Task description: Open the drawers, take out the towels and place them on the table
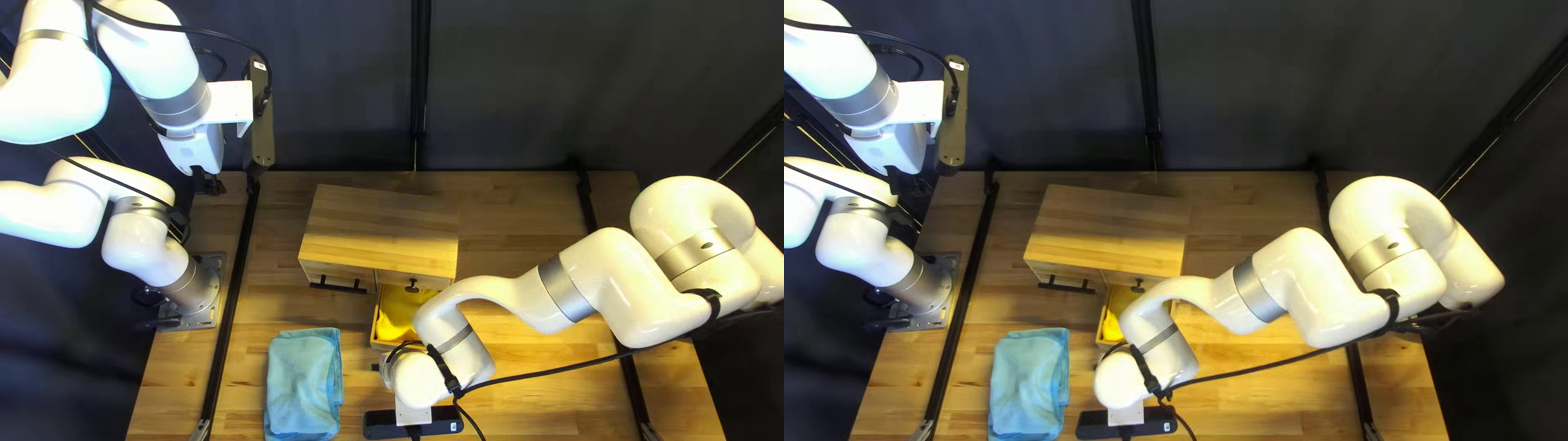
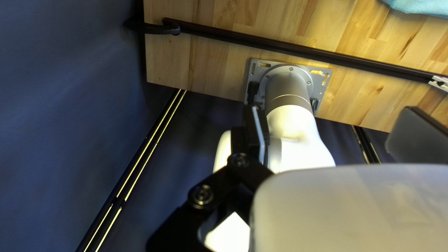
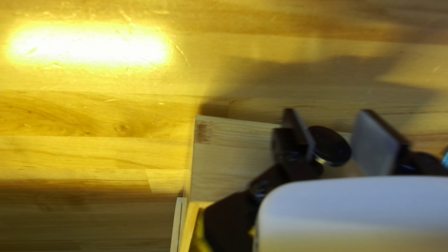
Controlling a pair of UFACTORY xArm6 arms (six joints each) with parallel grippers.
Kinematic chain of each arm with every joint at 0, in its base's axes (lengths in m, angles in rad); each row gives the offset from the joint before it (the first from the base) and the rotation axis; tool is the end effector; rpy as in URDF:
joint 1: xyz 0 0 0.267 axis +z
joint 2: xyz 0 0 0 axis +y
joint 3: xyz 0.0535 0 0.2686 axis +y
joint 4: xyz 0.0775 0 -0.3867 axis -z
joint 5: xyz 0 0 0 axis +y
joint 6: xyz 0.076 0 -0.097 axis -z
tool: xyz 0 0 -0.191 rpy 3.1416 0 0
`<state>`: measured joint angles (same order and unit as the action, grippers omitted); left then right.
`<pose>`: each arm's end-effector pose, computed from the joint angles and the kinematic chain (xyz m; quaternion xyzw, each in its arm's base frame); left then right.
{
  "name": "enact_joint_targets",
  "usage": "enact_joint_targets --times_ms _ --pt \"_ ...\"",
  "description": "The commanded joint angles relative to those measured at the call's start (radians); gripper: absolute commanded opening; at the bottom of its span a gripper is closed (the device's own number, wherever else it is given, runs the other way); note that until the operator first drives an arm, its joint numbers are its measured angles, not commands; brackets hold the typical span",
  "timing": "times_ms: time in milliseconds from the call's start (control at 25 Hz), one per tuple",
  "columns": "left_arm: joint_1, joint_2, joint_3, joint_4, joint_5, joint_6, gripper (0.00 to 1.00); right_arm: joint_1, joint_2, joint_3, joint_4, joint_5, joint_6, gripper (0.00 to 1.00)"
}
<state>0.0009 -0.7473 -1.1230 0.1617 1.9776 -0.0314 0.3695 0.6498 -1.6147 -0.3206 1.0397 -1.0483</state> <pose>0.2468 0.0476 0.3977 -0.9947 -0.0440 0.0523 0.0766 0.6090 0.1649 0.0079 0.6929 0.7074 -0.0796 0.1145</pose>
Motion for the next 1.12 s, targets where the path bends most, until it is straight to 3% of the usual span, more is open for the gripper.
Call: enact_joint_targets --times_ms 40,280,640,1120 --pt "0.000 0.000 0.000 0.000 0.000 0.000 1.00 -0.003 -0.034 -0.058 0.041 0.101 0.004 1.00" --pt "0.000 0.000 0.000 0.000 0.000 0.000 1.00 -0.027 -0.077 -0.059 0.055 0.161 -0.009 1.00" --pt "0.000 0.000 0.000 0.000 0.000 0.000 1.00 -0.102 -0.129 0.067 0.054 0.101 -0.045 1.00" --pt "0.000 0.000 0.000 0.000 0.000 0.000 1.00 -0.145 -0.094 0.082 0.055 0.065 -0.053 1.00"
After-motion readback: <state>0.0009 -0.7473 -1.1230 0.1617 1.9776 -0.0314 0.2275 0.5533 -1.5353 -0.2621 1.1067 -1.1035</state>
